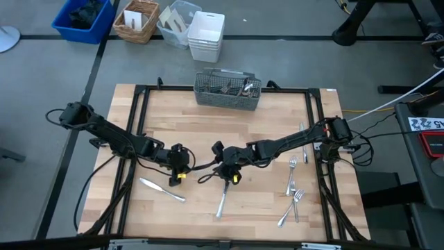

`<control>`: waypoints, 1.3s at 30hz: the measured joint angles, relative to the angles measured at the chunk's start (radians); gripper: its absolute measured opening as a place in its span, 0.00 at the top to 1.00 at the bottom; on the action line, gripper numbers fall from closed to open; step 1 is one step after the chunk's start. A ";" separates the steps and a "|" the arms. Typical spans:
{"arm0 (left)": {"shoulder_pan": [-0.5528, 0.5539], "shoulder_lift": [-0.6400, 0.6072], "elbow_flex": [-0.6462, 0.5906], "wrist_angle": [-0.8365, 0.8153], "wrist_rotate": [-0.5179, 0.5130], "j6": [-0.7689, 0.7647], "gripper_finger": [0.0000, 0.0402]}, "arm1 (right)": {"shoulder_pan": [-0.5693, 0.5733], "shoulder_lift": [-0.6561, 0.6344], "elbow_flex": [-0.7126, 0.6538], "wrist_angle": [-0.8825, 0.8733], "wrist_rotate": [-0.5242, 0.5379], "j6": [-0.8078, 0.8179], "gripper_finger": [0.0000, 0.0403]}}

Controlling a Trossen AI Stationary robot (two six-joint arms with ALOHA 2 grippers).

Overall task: Sort silverware
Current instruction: Put the table knife into the gray silverware organizer

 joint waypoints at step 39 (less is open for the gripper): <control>0.000 -0.001 0.001 0.052 0.000 -0.001 0.91 | 0.000 0.037 0.001 0.064 0.042 -0.149 0.69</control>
